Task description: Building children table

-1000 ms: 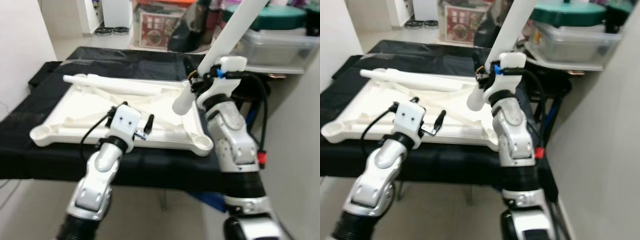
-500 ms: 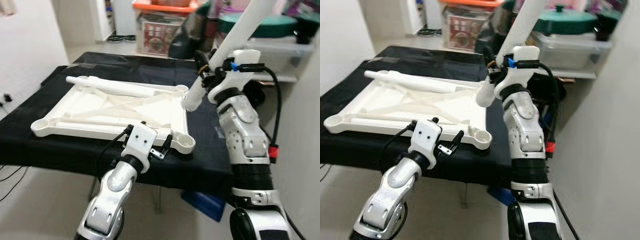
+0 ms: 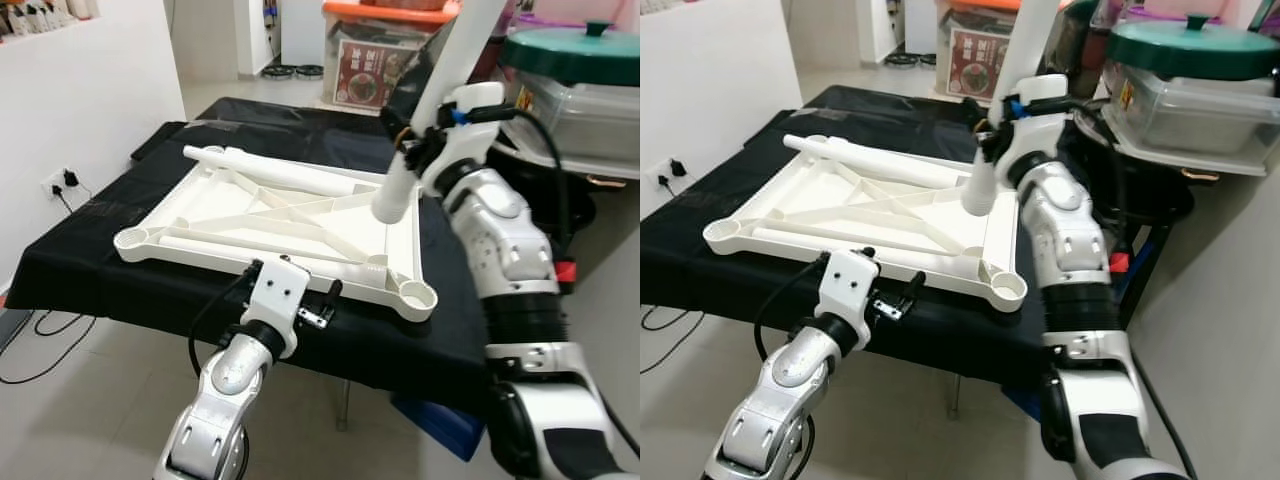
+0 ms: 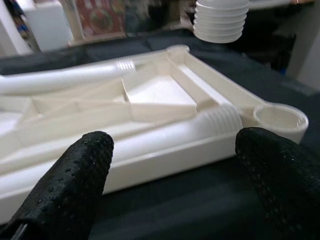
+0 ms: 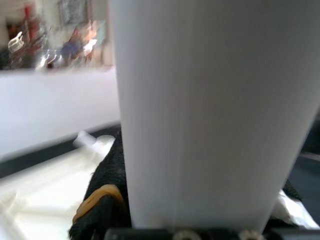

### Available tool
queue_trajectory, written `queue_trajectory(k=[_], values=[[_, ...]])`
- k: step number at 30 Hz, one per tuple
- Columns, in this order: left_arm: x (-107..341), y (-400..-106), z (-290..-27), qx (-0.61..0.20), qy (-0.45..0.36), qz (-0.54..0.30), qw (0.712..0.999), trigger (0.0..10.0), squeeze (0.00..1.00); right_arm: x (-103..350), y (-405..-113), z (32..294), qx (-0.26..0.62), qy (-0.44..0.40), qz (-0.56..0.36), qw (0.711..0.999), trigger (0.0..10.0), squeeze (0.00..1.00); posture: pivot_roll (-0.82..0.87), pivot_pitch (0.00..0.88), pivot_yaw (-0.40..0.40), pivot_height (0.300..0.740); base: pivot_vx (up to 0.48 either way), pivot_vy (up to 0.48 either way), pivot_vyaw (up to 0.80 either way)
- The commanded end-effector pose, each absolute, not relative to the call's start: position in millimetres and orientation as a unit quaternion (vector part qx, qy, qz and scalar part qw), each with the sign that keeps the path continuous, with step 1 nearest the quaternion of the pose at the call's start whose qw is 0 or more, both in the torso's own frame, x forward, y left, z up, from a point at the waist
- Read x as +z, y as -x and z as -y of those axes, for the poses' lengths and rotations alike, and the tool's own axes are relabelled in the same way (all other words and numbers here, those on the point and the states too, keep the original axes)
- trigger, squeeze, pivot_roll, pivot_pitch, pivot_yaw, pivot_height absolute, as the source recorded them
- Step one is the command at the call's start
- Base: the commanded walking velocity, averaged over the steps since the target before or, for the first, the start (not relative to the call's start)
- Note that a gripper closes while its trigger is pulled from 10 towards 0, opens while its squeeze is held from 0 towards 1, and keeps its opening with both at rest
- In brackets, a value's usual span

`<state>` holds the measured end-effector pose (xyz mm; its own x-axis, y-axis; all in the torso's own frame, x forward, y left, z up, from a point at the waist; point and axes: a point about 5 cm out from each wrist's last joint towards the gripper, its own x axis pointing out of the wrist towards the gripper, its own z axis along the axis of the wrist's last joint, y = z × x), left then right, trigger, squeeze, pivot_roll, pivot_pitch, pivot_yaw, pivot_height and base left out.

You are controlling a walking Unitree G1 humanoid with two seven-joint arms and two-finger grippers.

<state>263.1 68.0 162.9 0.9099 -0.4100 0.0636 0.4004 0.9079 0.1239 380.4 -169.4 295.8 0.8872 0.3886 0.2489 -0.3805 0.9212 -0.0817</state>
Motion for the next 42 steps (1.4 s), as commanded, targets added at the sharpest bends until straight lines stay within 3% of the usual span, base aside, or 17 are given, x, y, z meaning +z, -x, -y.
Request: queue_trajectory(k=[1,8,11,17,21,26,27,29,34,42], values=[[160,-257,-67,-0.224,-0.048,0.036,0.973,10.0,0.0,299,-380,182,0.231,0.012,0.125,0.965,10.0,0.0,0.08,0.085,-0.077,0.74,0.0,0.0,0.0],[151,-248,-68,-0.259,-0.04,0.014,0.965,10.0,0.0,301,-374,203,0.262,0.027,0.118,0.957,10.0,0.0,0.08,0.097,-0.068,0.74,0.0,0.0,0.0],[139,-231,-68,-0.325,0.009,-0.02,0.946,10.0,0.0,302,-366,213,0.301,0.01,0.134,0.944,10.0,0.0,0.08,0.107,-0.055,0.74,0.0,0.0,0.0],[134,-221,-72,-0.348,0.034,-0.033,0.936,10.0,0.0,297,-354,212,0.396,-0.021,0.133,0.908,10.0,0.0,0.1,0.112,-0.043,0.74,0.0,0.0,0.0],[131,-218,-76,-0.35,0.024,-0.044,0.935,10.0,0.0,281,-361,203,0.459,0.014,0.084,0.885,10.0,0.0,0.12,0.134,-0.007,0.74,0.0,0.0,0.0],[138,-217,-75,-0.359,0.025,-0.034,0.932,10.0,0.0,287,-373,202,0.45,0.013,0.086,0.889,10.0,0.0,0.14,0.145,-0.006,0.74,0.0,0.0,0.0],[144,-215,-77,-0.357,0.031,-0.03,0.933,10.0,0.0,294,-368,199,0.507,-0.019,0.096,0.856,10.0,0.0,0.16,0.165,-0.01,0.74,0.0,0.0,0.0],[148,-212,-79,-0.357,0.035,-0.027,0.933,10.0,0.0,301,-361,197,0.559,-0.035,0.109,0.821,10.0,0.0,0.16,0.181,0.003,0.74,0.0,0.0,0.0],[154,-204,-78,-0.367,0.031,-0.025,0.929,10.0,0.0,315,-356,196,0.604,-0.032,0.124,0.787,10.0,0.0,0.19,0.216,0.015,0.74,0.0,0.0,0.0],[174,-196,-83,-0.377,0.02,-0.013,0.926,10.0,0.0,318,-363,200,0.61,0.047,0.091,0.786,10.0,0.0,0.23,0.286,0.025,0.74,0.0,0.0,0.0]])
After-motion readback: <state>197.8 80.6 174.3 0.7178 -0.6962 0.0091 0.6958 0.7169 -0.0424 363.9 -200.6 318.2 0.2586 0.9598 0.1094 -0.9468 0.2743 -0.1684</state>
